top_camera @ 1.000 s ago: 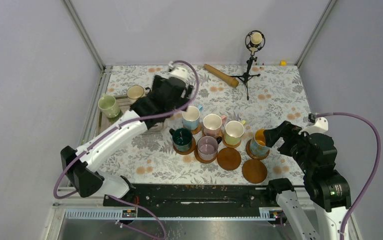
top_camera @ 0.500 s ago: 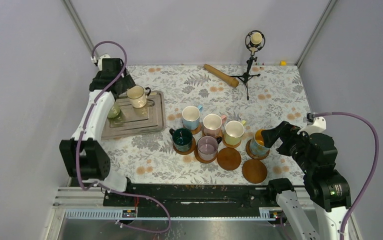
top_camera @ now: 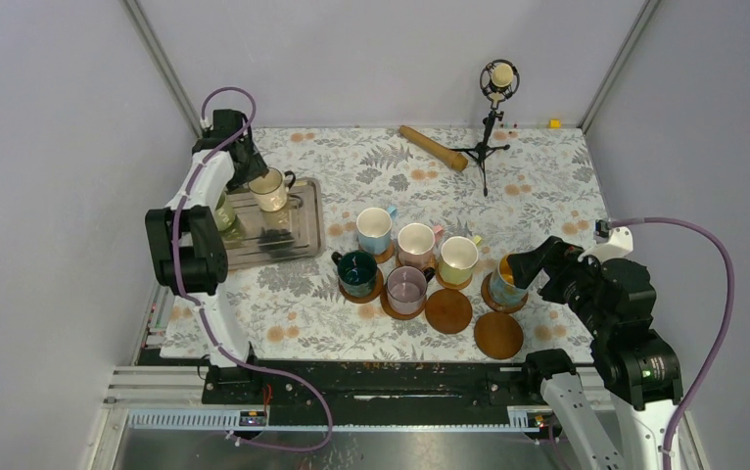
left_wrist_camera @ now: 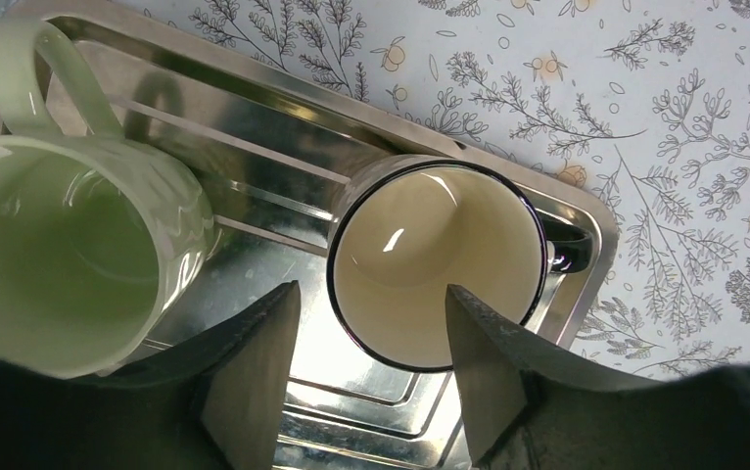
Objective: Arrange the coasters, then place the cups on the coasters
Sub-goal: Pick up the cup from the tray.
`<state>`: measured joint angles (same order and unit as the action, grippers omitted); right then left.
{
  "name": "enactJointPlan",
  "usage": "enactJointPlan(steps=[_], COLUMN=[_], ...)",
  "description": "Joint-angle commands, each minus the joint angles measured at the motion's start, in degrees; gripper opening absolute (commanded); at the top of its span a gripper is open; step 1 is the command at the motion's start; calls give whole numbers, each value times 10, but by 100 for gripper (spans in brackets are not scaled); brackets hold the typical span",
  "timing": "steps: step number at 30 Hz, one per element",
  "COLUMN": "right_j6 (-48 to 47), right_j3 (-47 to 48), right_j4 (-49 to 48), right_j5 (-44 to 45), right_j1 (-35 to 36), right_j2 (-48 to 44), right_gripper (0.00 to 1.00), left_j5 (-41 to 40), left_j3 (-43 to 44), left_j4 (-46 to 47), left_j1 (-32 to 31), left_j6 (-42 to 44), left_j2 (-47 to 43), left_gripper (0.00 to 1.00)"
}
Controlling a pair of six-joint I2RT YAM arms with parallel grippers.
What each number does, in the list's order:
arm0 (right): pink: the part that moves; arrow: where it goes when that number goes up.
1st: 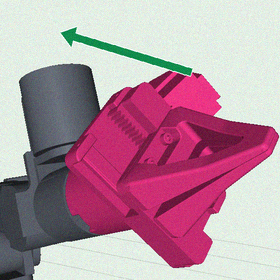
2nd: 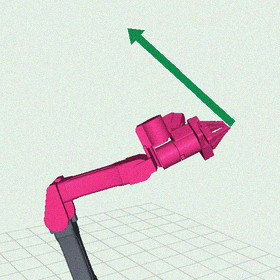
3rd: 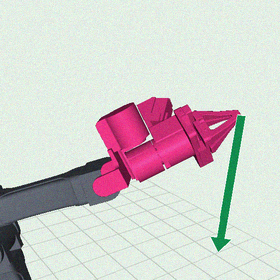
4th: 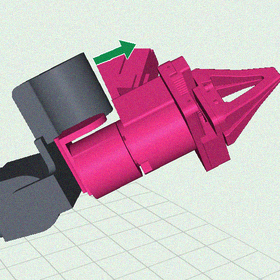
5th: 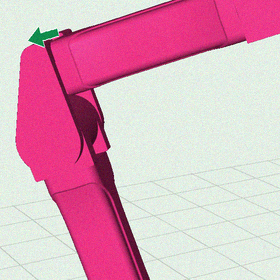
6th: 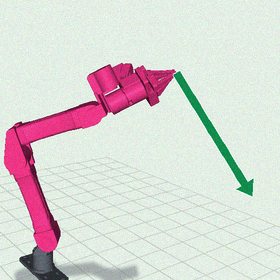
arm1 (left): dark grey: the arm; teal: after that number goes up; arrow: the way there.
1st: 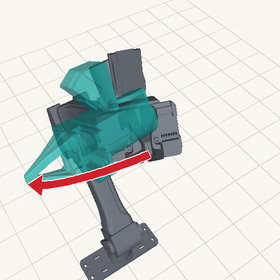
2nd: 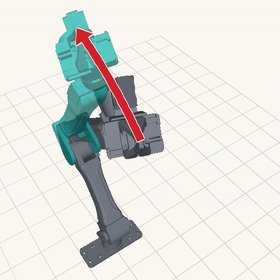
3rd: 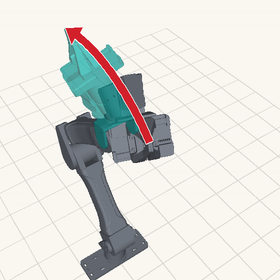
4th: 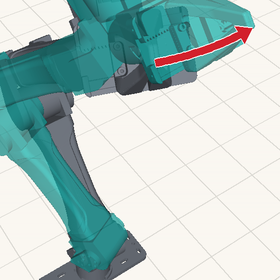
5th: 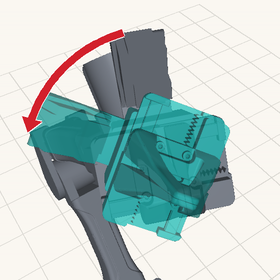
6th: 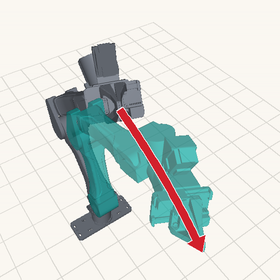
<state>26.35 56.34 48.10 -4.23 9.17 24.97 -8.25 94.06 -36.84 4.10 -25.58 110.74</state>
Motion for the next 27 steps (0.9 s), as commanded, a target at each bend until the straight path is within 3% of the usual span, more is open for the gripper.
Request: enactJointPlan(steps=[1, 16, 27], right_j6=[-5, -2, -11], right_j3=[-1, -13, -17], right_j4=[-23, -26, -23], right_j5=[-12, -8, -4], right_j1=[3, 3, 3], right_j2=[-3, -2, -7], right_gripper=[99, 99, 100], left_j5=[7, -11, -8], left_j3=[31, 29, 27], left_j4=[13, 2, -11], left_j1=[6, 7, 7], left_j6=[5, 15, 18], left_j2=[4, 38, 37], left_gripper=[55, 38, 14])
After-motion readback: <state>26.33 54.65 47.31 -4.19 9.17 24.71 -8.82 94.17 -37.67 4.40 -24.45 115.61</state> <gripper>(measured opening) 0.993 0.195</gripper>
